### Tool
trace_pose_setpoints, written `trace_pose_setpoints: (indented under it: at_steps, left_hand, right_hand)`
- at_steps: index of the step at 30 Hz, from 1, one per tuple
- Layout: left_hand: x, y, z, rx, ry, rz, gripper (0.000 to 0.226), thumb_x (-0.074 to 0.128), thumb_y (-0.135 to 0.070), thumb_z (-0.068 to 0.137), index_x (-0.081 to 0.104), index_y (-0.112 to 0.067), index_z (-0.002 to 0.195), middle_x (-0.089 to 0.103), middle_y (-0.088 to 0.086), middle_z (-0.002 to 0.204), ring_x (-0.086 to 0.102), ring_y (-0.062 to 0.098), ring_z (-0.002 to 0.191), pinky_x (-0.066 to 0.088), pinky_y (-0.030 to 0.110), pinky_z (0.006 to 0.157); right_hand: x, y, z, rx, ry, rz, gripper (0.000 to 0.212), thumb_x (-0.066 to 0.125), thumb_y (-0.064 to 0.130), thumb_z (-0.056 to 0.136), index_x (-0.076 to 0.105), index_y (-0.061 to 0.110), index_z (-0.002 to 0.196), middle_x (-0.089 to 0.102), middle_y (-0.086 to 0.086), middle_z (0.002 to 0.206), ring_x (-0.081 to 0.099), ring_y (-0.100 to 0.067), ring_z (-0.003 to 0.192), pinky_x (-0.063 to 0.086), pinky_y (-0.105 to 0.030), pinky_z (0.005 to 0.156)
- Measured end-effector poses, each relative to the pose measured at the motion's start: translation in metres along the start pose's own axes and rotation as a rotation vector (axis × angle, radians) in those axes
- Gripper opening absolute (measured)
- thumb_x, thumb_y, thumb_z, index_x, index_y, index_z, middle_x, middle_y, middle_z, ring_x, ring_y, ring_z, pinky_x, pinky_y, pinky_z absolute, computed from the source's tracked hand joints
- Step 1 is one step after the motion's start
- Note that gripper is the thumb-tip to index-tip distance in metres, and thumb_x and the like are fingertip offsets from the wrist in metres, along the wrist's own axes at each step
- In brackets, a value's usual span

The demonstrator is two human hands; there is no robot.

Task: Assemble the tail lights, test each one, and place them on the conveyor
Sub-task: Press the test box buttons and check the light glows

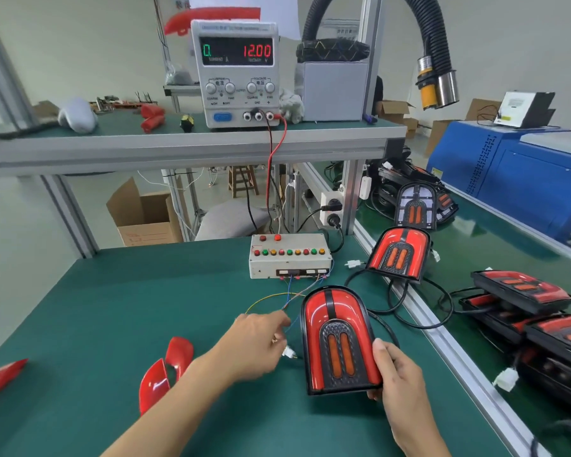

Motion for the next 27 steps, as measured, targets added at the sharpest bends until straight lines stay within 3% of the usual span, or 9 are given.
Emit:
trace_pose_setpoints:
  at_steps: [5, 10, 12, 14, 16, 18, 20, 23, 27]
  left_hand:
    - [0.005, 0.002, -0.01, 0.089, 0.007, 0.339, 0.03, 0.053, -0.022, 0.095, 0.056, -0.029, 0.125, 0.059, -0.012, 0.125, 0.047, 0.014, 0.123, 0.024, 0.039, 0.115]
    - [0.002, 0.001, -0.015, 0.14, -0.086, 0.278, 0.018, 0.055, -0.024, 0.096, 0.061, -0.027, 0.113, 0.062, -0.011, 0.113, 0.051, 0.015, 0.113, 0.029, 0.029, 0.103]
    - [0.001, 0.002, -0.019, 0.19, -0.104, 0.218, 0.016, 0.058, -0.027, 0.096, 0.064, -0.025, 0.111, 0.063, -0.01, 0.11, 0.051, 0.015, 0.112, 0.031, 0.029, 0.101]
    - [-0.001, 0.002, -0.021, 0.237, -0.117, 0.172, 0.015, 0.061, -0.027, 0.096, 0.066, -0.023, 0.11, 0.064, -0.007, 0.106, 0.051, 0.016, 0.11, 0.034, 0.026, 0.096]
    - [-0.003, 0.001, -0.021, 0.267, -0.115, 0.125, 0.015, 0.063, -0.024, 0.095, 0.068, -0.018, 0.108, 0.065, -0.002, 0.104, 0.052, 0.018, 0.108, 0.039, 0.028, 0.093]
    - [-0.005, -0.001, -0.019, 0.287, -0.114, 0.082, 0.014, 0.064, -0.021, 0.095, 0.068, -0.013, 0.107, 0.066, 0.002, 0.103, 0.053, 0.021, 0.105, 0.042, 0.032, 0.092]
    - [-0.007, -0.002, -0.019, 0.302, -0.12, 0.025, 0.014, 0.065, -0.019, 0.095, 0.068, -0.01, 0.105, 0.066, 0.005, 0.102, 0.054, 0.023, 0.104, 0.043, 0.032, 0.091]
    - [-0.011, -0.003, -0.02, 0.313, -0.119, -0.036, 0.015, 0.067, -0.017, 0.095, 0.069, -0.006, 0.105, 0.067, 0.008, 0.102, 0.055, 0.024, 0.103, 0.043, 0.032, 0.092]
    - [-0.014, -0.005, -0.022, 0.318, -0.141, -0.096, 0.016, 0.067, -0.015, 0.095, 0.068, -0.001, 0.103, 0.068, 0.012, 0.097, 0.057, 0.026, 0.098, 0.044, 0.034, 0.091]
  right_hand:
    - [-0.001, 0.001, -0.001, 0.006, -0.036, -0.066, 0.037, 0.051, 0.047, 0.102, 0.076, 0.027, 0.083, 0.07, -0.006, 0.068, 0.058, -0.011, 0.055, 0.049, -0.026, 0.051]
    - [-0.008, 0.01, -0.001, 0.037, -0.058, -0.263, 0.045, 0.048, 0.045, 0.104, 0.072, 0.015, 0.08, 0.069, -0.003, 0.059, 0.064, -0.017, 0.048, 0.052, -0.034, 0.051]
    - [-0.012, 0.017, -0.004, 0.012, -0.111, -0.434, 0.046, 0.043, 0.053, 0.102, 0.07, 0.021, 0.084, 0.071, -0.001, 0.07, 0.07, -0.021, 0.064, 0.057, -0.039, 0.066]
    - [-0.015, 0.026, -0.009, -0.091, -0.256, -0.82, 0.045, 0.04, 0.061, 0.098, 0.069, 0.027, 0.099, 0.069, 0.003, 0.094, 0.065, -0.022, 0.089, 0.053, -0.039, 0.077]
    - [-0.003, 0.041, -0.016, -0.364, -0.358, -0.995, 0.039, 0.053, 0.055, 0.096, 0.072, 0.024, 0.112, 0.065, 0.001, 0.104, 0.059, -0.025, 0.098, 0.048, -0.041, 0.079]
    - [0.024, 0.053, -0.026, -0.665, -0.265, -1.048, 0.028, 0.066, 0.048, 0.089, 0.074, 0.027, 0.106, 0.067, 0.006, 0.099, 0.06, -0.025, 0.097, 0.043, -0.043, 0.083]
    - [0.056, 0.057, -0.031, -0.8, -0.071, -1.169, 0.029, 0.069, 0.053, 0.077, 0.074, 0.03, 0.095, 0.067, 0.013, 0.093, 0.063, -0.021, 0.098, 0.037, -0.045, 0.09]
    - [0.088, 0.061, -0.026, -0.821, 0.093, -1.373, 0.027, 0.074, 0.053, 0.073, 0.074, 0.029, 0.087, 0.065, 0.01, 0.089, 0.064, -0.021, 0.097, 0.031, -0.047, 0.093]
    - [0.109, 0.065, -0.012, -0.804, 0.22, -1.54, 0.026, 0.064, 0.05, 0.09, 0.073, 0.029, 0.104, 0.065, 0.004, 0.102, 0.054, -0.023, 0.112, 0.021, -0.048, 0.099]
Point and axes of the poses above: each hand's wrist, its own z-axis towards the middle knuckle, its own x-axis out of the palm, y = z × x, the point moved 4 cm from there along z, towards the middle knuckle
